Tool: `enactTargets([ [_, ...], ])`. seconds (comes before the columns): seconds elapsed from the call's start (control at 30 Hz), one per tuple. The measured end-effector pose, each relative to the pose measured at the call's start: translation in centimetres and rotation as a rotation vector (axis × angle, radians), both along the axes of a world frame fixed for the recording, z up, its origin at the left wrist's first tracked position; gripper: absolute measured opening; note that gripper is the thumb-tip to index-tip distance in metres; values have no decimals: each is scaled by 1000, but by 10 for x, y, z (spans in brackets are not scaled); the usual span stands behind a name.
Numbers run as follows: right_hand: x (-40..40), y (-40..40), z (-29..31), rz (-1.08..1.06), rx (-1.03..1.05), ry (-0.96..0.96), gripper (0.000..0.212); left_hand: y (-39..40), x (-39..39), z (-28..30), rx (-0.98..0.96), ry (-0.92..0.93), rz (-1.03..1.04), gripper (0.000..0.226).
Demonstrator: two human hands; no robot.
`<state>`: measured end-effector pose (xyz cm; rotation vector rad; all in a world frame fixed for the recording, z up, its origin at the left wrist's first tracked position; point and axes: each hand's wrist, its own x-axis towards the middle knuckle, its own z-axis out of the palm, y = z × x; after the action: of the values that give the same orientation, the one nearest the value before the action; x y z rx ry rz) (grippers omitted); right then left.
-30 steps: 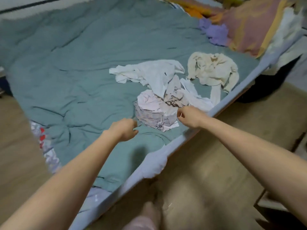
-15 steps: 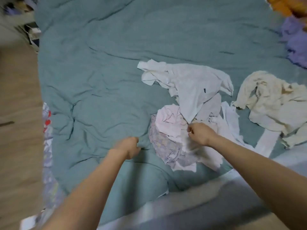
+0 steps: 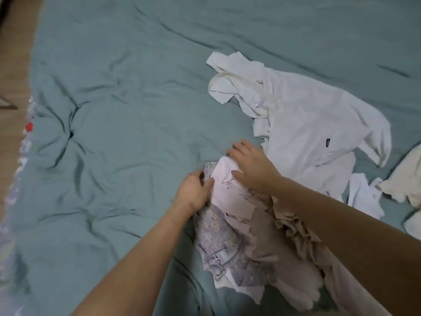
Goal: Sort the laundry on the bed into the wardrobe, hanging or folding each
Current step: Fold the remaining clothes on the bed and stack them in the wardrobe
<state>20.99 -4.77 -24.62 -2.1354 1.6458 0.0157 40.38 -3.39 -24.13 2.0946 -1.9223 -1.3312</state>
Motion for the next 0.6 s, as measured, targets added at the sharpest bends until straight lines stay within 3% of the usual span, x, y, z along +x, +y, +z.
enactTargets([
  [0.07, 9, -12, -10, 99, 45, 20, 55, 0, -1, -6, -15, 73, 112, 38],
  [0.2, 22, -8, -10, 99, 146, 16, 25, -1, 0, -15, 64, 164, 233, 32],
  [0.43, -8, 45, 7, 40, 291, 106, 25, 9, 5, -13, 137, 116, 195, 21],
  [0.5, -11, 50, 15, -37, 305, 58, 24, 10, 8, -6, 126, 161, 214, 32],
  [0.6, -6, 47, 28, -211, 195, -134, 13, 7, 11, 13, 48, 346, 354, 28],
])
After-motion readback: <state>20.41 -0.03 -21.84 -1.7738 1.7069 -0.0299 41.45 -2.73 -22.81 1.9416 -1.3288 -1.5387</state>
